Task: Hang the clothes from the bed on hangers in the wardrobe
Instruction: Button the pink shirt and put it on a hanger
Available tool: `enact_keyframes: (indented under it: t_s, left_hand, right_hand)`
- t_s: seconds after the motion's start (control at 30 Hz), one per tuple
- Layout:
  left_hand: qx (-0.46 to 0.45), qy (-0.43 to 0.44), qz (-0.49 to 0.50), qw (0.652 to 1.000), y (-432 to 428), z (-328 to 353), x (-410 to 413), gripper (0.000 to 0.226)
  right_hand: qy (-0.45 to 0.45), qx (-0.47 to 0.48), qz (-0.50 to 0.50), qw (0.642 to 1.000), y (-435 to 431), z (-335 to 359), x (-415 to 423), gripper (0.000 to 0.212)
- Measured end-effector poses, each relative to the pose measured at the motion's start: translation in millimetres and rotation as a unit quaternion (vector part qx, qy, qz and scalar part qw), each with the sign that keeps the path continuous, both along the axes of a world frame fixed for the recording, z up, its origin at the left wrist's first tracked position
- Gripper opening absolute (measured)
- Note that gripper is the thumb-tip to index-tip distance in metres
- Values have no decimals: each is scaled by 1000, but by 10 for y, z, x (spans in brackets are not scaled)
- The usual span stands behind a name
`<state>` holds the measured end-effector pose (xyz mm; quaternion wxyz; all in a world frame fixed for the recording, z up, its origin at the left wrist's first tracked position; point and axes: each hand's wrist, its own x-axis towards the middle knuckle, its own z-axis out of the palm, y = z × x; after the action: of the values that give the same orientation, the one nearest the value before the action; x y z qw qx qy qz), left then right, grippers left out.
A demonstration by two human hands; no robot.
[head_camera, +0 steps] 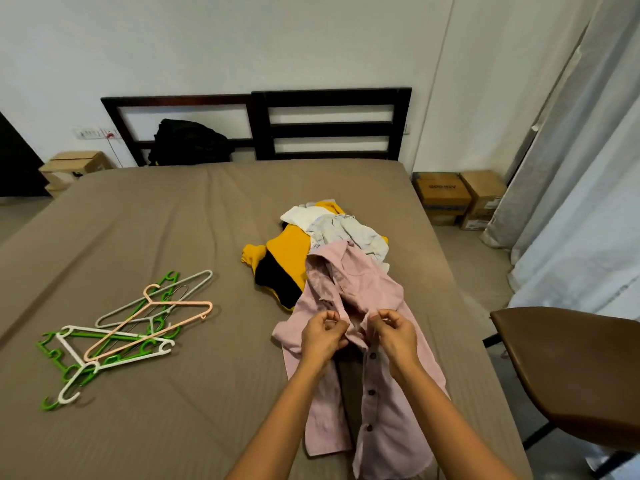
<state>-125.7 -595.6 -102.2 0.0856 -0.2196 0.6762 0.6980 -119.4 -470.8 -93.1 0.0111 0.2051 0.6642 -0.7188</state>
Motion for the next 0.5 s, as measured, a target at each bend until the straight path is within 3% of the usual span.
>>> enact_keyframes:
  t_s: [0.17,0.33,0.5]
  left_hand:
    - [59,-5,-6,998,-41,77,43,11]
    - [91,-19,-7,996,-40,145,61,13]
    - [73,-12,11,997,-37,207,57,10]
  right_hand:
    - [52,44,68,995,-2,-26,14,5]
    - [75,106,109,985,-1,-36,33,11]
    - [128,78,40,988,-9,12,92,9]
